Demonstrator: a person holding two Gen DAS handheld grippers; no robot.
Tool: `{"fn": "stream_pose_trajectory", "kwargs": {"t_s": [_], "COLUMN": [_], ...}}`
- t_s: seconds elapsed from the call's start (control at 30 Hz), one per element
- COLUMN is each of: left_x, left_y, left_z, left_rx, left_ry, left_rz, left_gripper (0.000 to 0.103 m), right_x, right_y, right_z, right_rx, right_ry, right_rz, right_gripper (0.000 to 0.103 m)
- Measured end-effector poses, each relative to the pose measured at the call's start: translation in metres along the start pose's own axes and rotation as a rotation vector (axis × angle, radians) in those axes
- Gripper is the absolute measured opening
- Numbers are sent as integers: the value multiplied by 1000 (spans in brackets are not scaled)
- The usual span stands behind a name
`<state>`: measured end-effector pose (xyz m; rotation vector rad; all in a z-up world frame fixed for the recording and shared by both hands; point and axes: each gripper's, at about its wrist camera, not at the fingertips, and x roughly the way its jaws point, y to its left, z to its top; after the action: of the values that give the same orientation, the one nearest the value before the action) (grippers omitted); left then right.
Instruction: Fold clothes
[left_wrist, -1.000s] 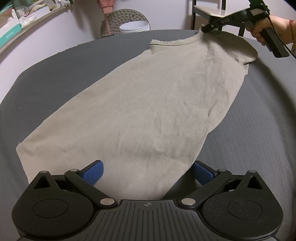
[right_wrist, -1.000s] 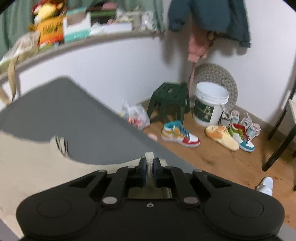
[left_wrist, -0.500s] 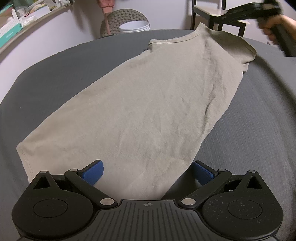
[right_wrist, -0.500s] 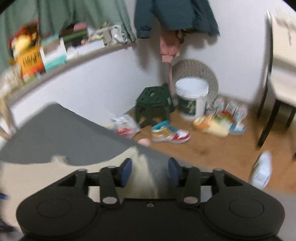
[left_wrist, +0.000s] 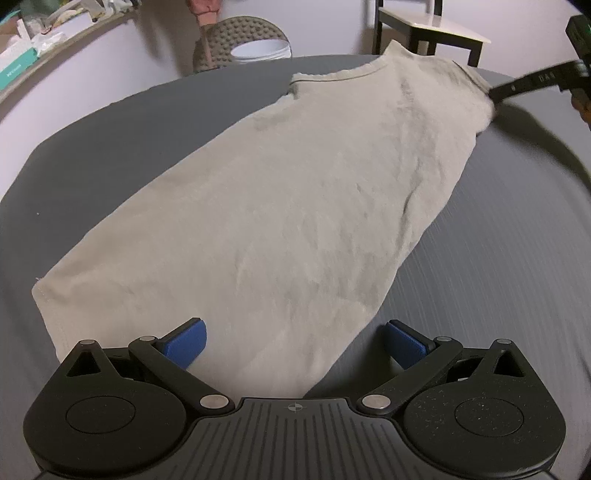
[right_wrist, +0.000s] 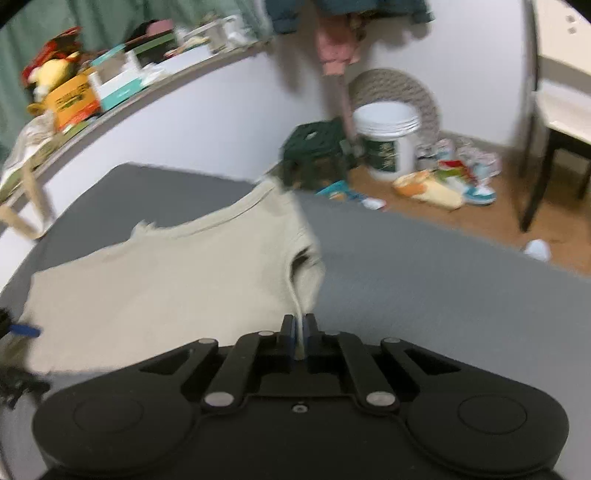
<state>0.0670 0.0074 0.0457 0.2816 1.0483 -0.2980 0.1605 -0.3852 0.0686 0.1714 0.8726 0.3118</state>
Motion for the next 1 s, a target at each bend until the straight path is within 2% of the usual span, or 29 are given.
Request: {"fn": "stream_pose_trajectory", "kwargs": {"t_s": [0.07,0.17,0.2,0.23,0.27,0.33,0.43,0.5,0.57,0.67,0.77,0.8,0.87,0.93,1.0], "left_x": [0,0,1,1,1,-1,-5,-13,-21,-28,-25,-23,-19,-14,-12], "left_y": [1,3,3,4,4,5,5,10,16,19,14,12,10,10,11], "left_z": [-1,-2,-1,-1,-1,-2,-1,0,2,7,7,6,5,5,6], "left_rx": [11,22,24,24,24,23,12,-56,-147,-238,-227,-214,-195,-198,-207], "left_ry": [9,18,21,22,22,32,43,-2,-68,-140,-133,-121,-98,-81,-76], "left_rz": [-6,-15,-17,-17,-16,-15,-15,-42,-85,-147,-137,-119,-92,-81,-77], "left_gripper": [103,103,103,103,103,103,103,103,103,103,103,103,103,103,103], "right_x": [1,14,14,11,6,-8,-22,-23,-18,-7,1,3,10,20,25], "right_y": [-4,1,1,1,0,-7,-25,-38,-42,-41,-40,-39,-39,-45,-48], "right_z": [2,-1,-2,-3,-4,-10,-24,-39,-57,-77,-79,-79,-85,-97,-105], "right_rx": [6,-13,22,56,85,170,397,586,721,835,894,907,947,1015,1069], "right_ry": [9,80,82,73,51,-10,-62,-66,-65,-115,-154,-165,-199,-237,-271], "right_rz": [-30,-54,-52,-54,-61,-58,3,88,157,183,167,154,126,139,173], "right_gripper": [4,7,11,25,44,53,53,52,47,42,38,34,16,1,0]}}
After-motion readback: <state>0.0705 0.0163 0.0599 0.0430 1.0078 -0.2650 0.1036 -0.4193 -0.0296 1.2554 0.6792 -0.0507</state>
